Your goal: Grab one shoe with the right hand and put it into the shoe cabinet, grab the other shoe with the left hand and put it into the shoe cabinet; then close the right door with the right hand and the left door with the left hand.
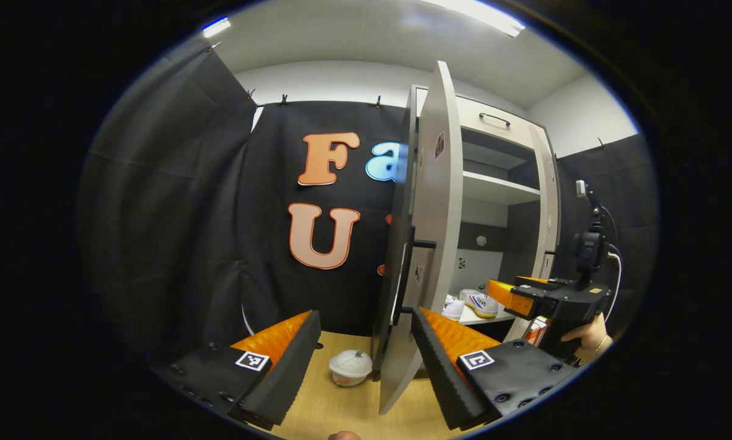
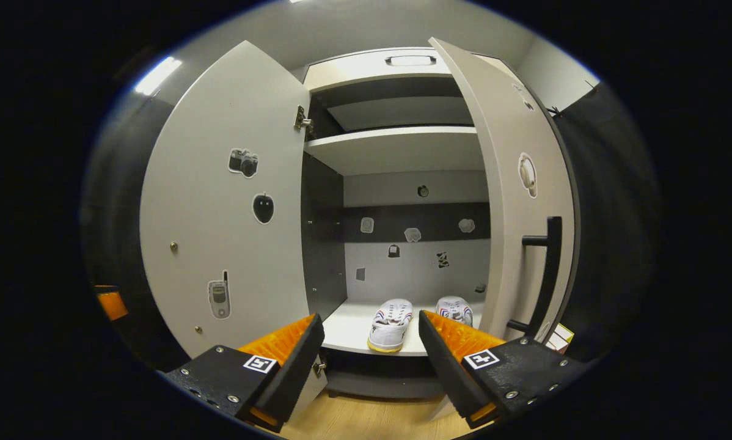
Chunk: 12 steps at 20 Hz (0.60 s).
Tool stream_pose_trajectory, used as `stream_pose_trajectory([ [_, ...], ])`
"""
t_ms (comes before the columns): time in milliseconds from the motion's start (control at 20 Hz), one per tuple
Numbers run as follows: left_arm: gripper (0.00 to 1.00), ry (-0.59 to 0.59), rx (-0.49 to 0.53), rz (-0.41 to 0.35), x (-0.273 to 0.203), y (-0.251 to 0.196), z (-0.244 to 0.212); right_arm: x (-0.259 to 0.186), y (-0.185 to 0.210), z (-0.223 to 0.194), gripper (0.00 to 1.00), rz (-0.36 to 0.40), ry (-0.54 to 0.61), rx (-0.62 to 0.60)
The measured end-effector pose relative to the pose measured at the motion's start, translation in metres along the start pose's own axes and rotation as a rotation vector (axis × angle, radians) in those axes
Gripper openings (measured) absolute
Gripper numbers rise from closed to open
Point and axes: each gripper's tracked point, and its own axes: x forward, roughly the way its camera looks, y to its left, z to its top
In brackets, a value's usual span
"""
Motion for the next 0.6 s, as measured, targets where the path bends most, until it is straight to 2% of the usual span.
stream_pose_trajectory([
  [300,0.97,-0.03,0.006,-0.095,0.045,-0.013,0.004,-0.034,-0.013,0.008,0.95,-0.006,-0.008,-0.033],
  [400,0.94,-0.023,0.022,-0.094,0.057,-0.015,0.0,-0.044,-0.022,0.012,0.95,-0.023,-0.017,-0.049],
  [500,0.97,0.001,-0.003,-0.121,0.065,-0.023,-0.009,-0.052,-0.03,0.016,0.95,-0.041,-0.023,-0.065],
  [600,0.96,0.012,-0.022,-0.116,0.068,-0.022,-0.011,-0.058,-0.037,0.017,0.96,-0.057,-0.027,-0.084],
])
